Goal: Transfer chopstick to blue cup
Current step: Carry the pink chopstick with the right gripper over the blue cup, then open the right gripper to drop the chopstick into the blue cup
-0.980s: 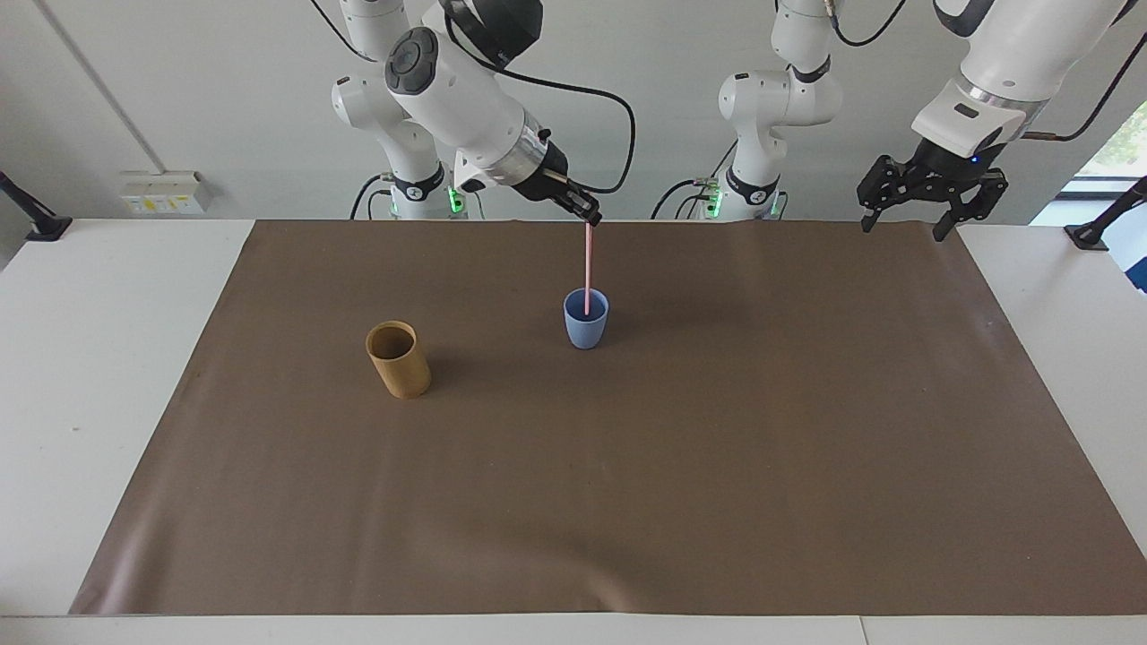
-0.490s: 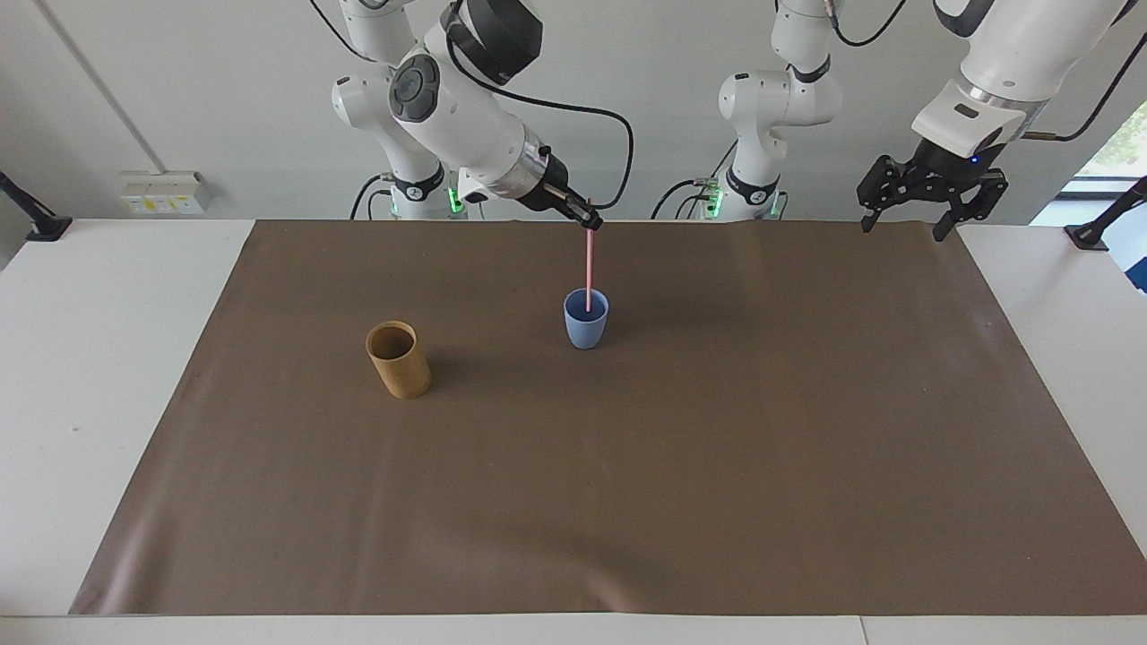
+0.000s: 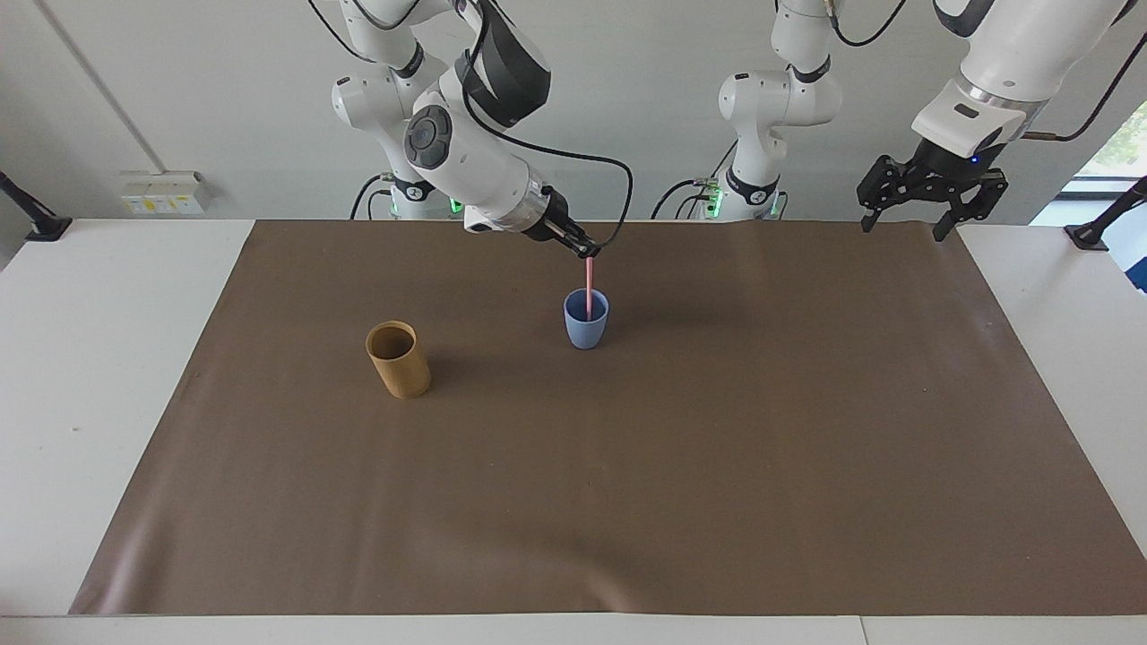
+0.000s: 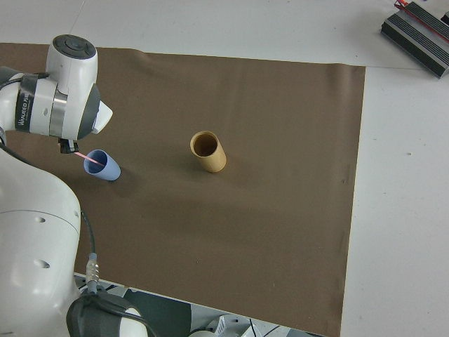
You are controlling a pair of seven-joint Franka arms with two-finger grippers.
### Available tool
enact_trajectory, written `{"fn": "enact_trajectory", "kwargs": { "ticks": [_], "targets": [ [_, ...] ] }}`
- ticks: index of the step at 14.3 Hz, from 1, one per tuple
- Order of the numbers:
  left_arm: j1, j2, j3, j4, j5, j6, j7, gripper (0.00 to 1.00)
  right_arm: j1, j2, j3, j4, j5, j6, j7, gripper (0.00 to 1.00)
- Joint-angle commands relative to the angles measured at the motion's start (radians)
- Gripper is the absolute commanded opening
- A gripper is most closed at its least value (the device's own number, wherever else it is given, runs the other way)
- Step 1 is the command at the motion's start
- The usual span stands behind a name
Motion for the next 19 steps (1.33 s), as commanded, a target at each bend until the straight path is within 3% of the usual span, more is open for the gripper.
{"fn": "enact_trajectory", "kwargs": {
  "ticks": [1,3,6,11,15,17,19],
  "targets": [
    [0.01,0.004,-0.01,0.022,0.018,-0.024,-0.007,1.0,0.004,0.013,0.0,0.025,0.013,0.006,-0.033,1.0],
    [0.01,0.004,-0.01,0.022,0.018,-0.024,-0.009,1.0,0.0,0.01,0.0,0.058,0.001,-0.011,-0.033,1.0],
    [0.01,0.004,-0.01,0.022,0.018,-0.024,-0.007,1.0,-0.004,-0.01,-0.001,0.13,-0.132,-0.075,-0.062,1.0],
    [0.01,0.004,-0.01,0.022,0.018,-0.024,-0.007,1.0,-0.019,-0.102,-0.014,0.134,-0.342,-0.082,-0.206,1.0],
    [0.01,0.003,-0.01,0.019,0.018,-0.036,-0.007,1.0,-0.1,-0.139,-0.014,0.133,-0.505,-0.095,-0.489,1.0],
    [0.01,-0.008,-0.01,0.014,0.017,-0.133,-0.009,1.0,-0.147,-0.149,-0.017,0.134,-0.575,-0.14,-0.646,1.0],
    [0.01,-0.008,-0.01,0.015,0.017,-0.135,-0.007,1.0,-0.209,-0.156,-0.017,0.133,-0.611,-0.158,-0.77,1.0]
  ]
}}
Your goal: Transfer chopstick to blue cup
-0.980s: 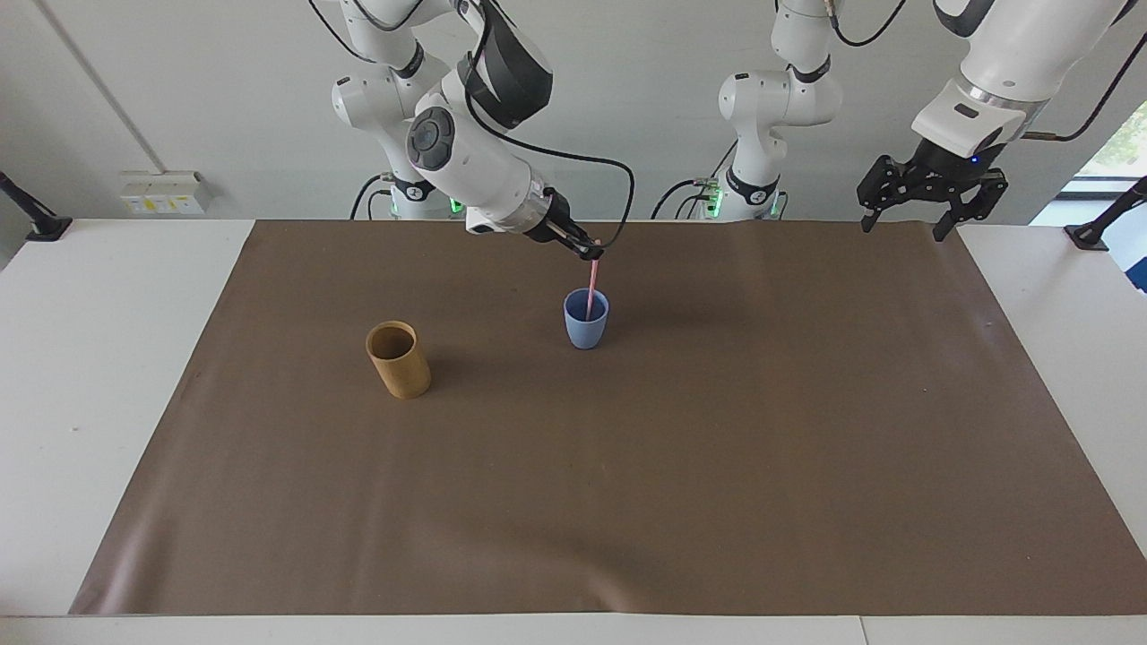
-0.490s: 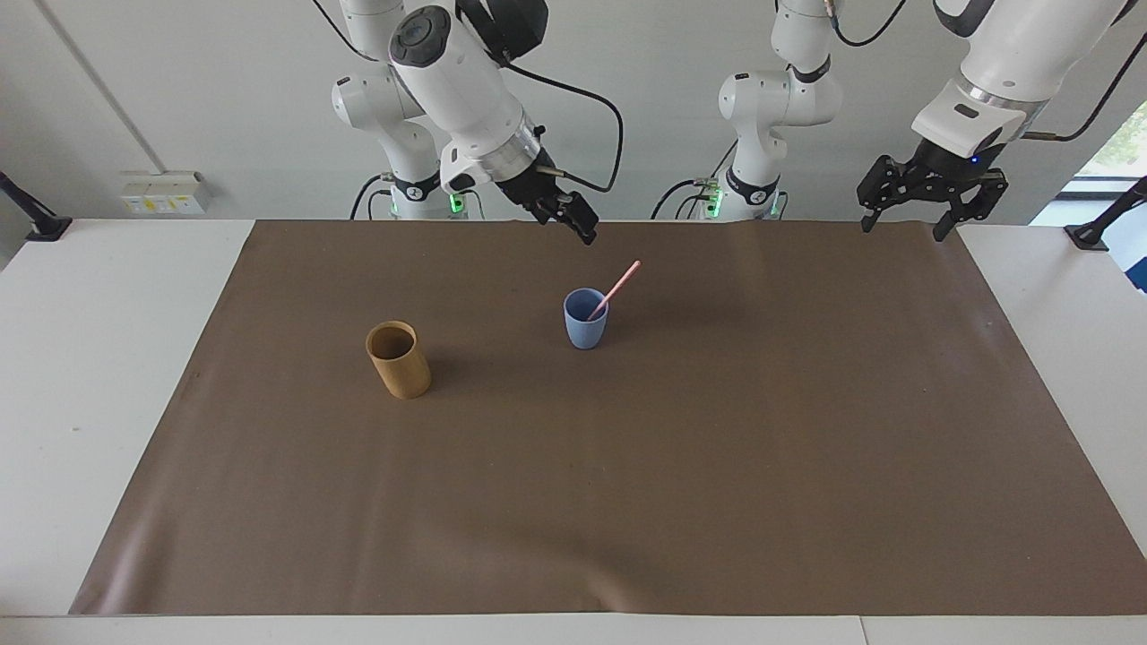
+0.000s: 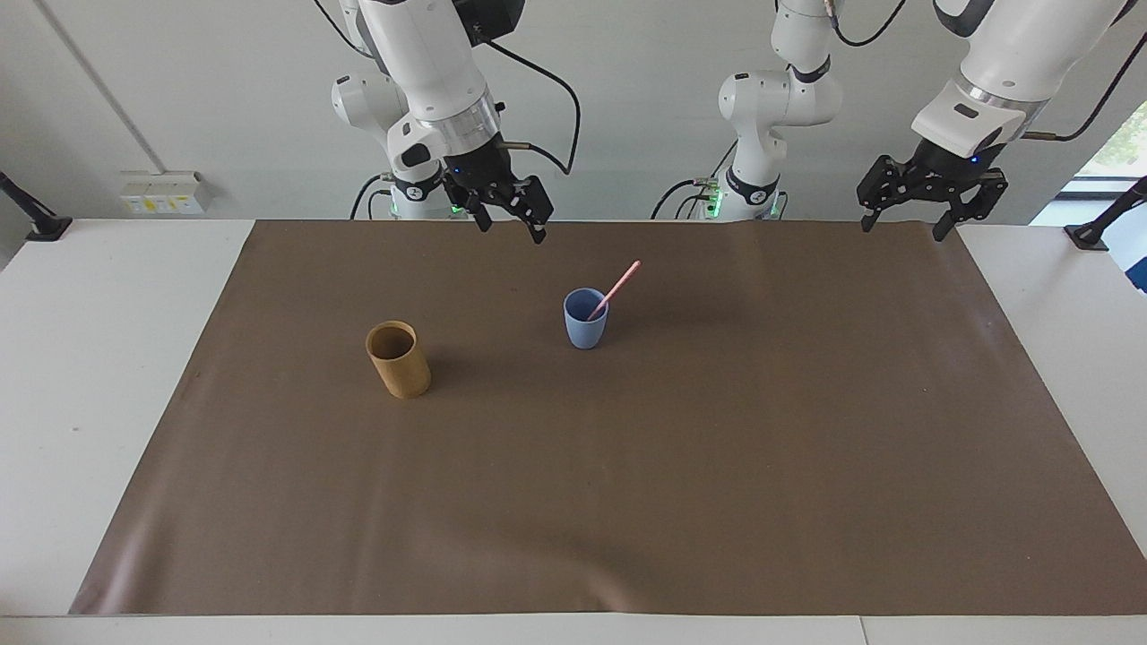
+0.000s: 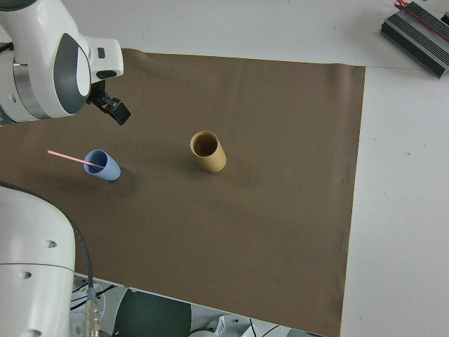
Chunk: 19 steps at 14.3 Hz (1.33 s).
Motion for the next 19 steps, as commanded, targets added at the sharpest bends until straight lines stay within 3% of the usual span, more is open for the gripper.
{"fn": "enact_trajectory", "kwargs": {
  "ticks": [1,6,8,11,17,19],
  "targets": [
    [0.01,-0.005,-0.01,0.015,0.017,-0.033,-0.007,1.0,-0.077,-0.023,0.003,-0.005,-0.04,-0.027,-0.156,1.0],
    [0.009,-0.002,-0.01,0.018,0.012,-0.021,-0.009,1.0,-0.22,-0.039,0.002,-0.003,-0.043,-0.029,-0.322,1.0],
    [0.009,0.001,-0.01,0.017,0.011,0.036,-0.009,1.0,-0.223,-0.036,-0.001,0.02,-0.114,-0.033,-0.333,1.0],
    [0.009,0.005,-0.01,0.017,0.009,0.088,-0.003,1.0,-0.231,-0.006,0.003,0.118,-0.15,-0.174,-0.351,1.0],
    [0.01,0.007,-0.01,0.012,0.009,0.134,0.006,1.0,-0.234,-0.029,-0.012,0.077,-0.155,-0.176,-0.379,1.0],
    [0.01,0.007,-0.01,0.012,0.009,0.134,0.006,1.0,-0.28,-0.029,-0.017,0.077,-0.152,-0.18,-0.438,1.0]
  ]
}}
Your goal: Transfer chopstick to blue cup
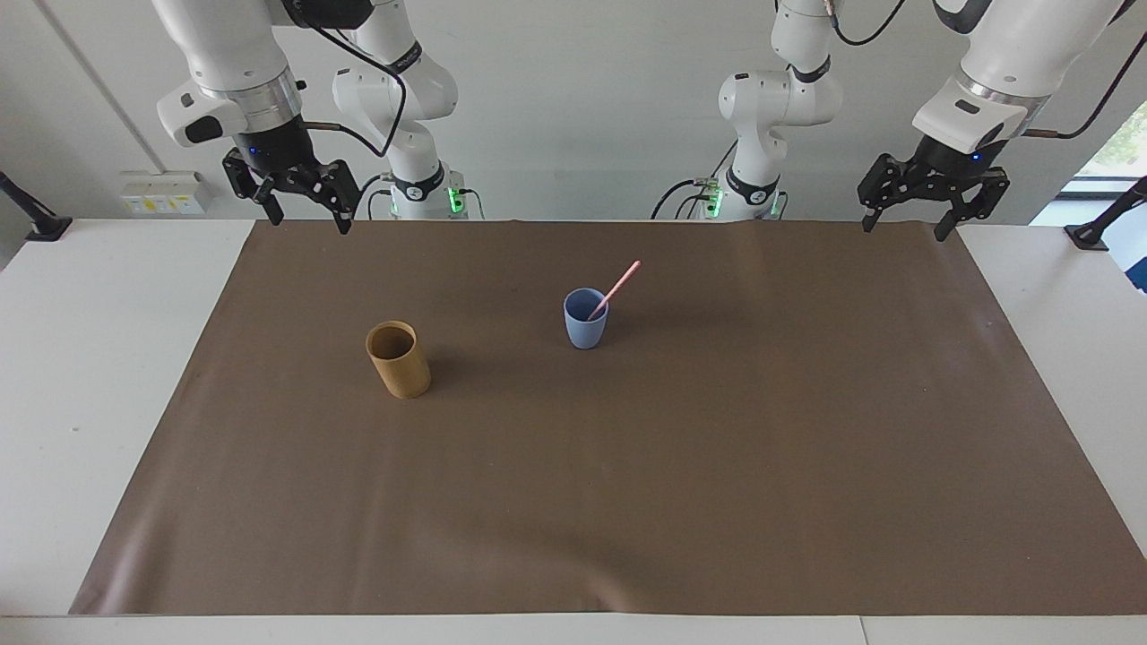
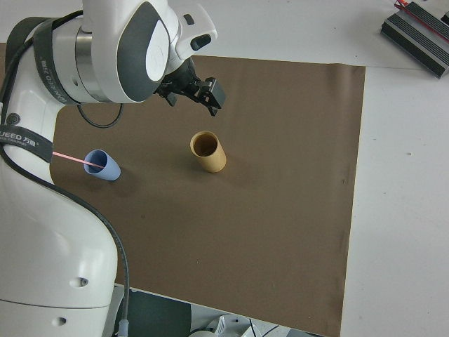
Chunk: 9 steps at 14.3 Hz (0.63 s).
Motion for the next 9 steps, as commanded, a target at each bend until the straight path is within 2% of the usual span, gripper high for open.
{"fn": "enact_trajectory", "kwargs": {
  "ticks": [1,5,9],
  "targets": [
    [0.01,0.006,-0.008,0.011,0.009,0.009,0.006,1.0,-0.051,-0.008,-0.001,-0.01,-0.012,-0.006,-0.063,1.0],
    [0.022,0.003,-0.008,0.007,0.009,0.002,0.008,1.0,-0.051,-0.011,0.001,-0.019,-0.009,-0.005,-0.059,1.0],
    [0.028,0.003,-0.008,0.007,0.009,-0.008,0.061,1.0,-0.039,-0.011,0.018,0.023,-0.013,-0.065,-0.011,1.0]
  ]
}}
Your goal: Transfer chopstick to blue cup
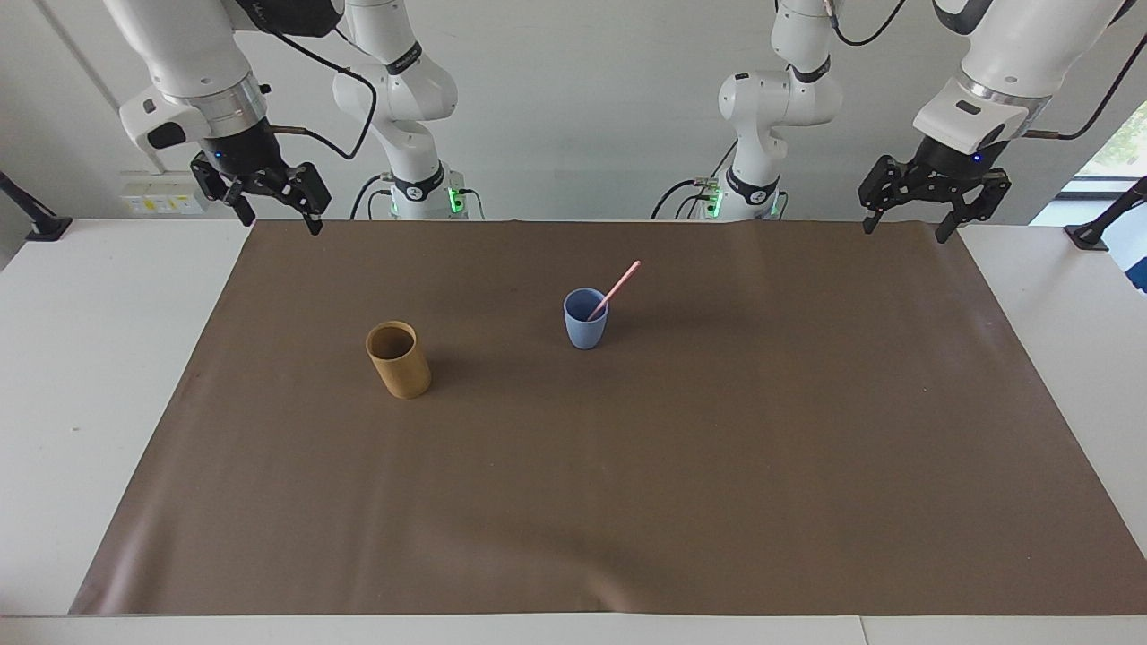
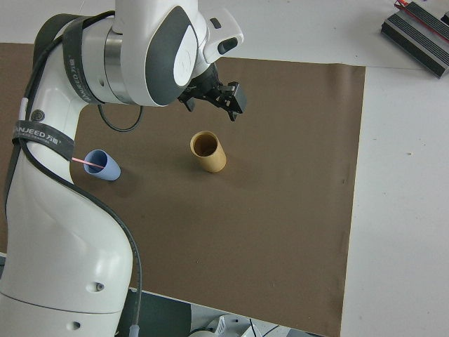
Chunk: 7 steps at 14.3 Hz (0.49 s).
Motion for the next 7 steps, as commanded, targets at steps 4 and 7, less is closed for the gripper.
{"fn": "enact_trajectory", "kwargs": {
  "ticks": [4,7],
  "targets": [
    [0.028,-0.003,-0.011,0.002,0.007,-0.026,0.039,1.0,-0.02,-0.015,-0.004,0.014,0.04,-0.063,0.022,1.0],
    [0.029,-0.004,-0.011,-0.001,0.007,-0.033,0.036,1.0,-0.019,-0.015,-0.003,0.016,0.023,-0.049,0.014,1.0]
  ]
}}
